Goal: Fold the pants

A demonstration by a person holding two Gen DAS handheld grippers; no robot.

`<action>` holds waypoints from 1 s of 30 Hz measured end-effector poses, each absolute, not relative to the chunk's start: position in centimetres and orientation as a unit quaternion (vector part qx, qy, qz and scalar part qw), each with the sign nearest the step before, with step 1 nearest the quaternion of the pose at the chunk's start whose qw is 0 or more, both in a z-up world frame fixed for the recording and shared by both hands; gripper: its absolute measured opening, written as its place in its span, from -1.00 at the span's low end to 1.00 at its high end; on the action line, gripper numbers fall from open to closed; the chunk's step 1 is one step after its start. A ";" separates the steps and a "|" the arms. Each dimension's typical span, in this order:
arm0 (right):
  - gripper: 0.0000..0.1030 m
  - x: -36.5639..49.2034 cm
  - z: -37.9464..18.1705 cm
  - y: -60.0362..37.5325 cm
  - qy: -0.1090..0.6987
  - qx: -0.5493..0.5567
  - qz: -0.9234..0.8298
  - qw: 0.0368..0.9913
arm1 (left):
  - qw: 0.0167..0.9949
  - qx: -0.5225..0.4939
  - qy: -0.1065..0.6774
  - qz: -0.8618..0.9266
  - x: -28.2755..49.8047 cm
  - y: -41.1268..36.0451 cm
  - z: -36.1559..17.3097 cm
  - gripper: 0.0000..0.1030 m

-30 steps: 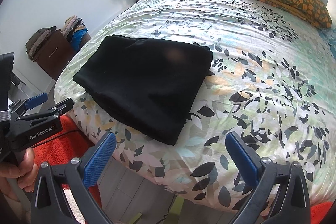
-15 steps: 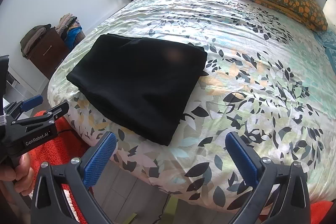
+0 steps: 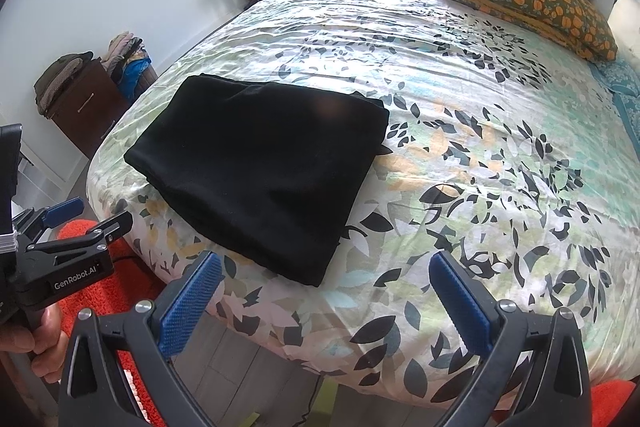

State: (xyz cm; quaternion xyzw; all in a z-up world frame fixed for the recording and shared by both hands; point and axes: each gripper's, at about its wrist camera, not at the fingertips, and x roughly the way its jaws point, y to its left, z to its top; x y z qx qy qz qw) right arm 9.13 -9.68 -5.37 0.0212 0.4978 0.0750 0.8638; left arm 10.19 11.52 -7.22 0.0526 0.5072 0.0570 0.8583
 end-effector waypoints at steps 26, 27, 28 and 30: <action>1.00 9.5 6.8 -6.3 0.472 -0.012 0.141 0.870 | 0.872 0.020 0.484 0.067 8.9 14.0 2.2 0.65; 1.00 9.4 6.7 -6.2 0.473 -0.012 0.141 0.870 | 0.872 0.019 0.485 0.066 8.9 14.0 2.2 0.65; 1.00 9.2 6.5 -6.1 0.475 -0.008 0.142 0.868 | 0.872 0.018 0.484 0.063 8.9 13.9 2.2 0.65; 1.00 9.2 5.9 -6.1 0.480 -0.001 0.143 0.866 | 0.873 0.015 0.484 0.060 8.8 13.9 2.2 0.65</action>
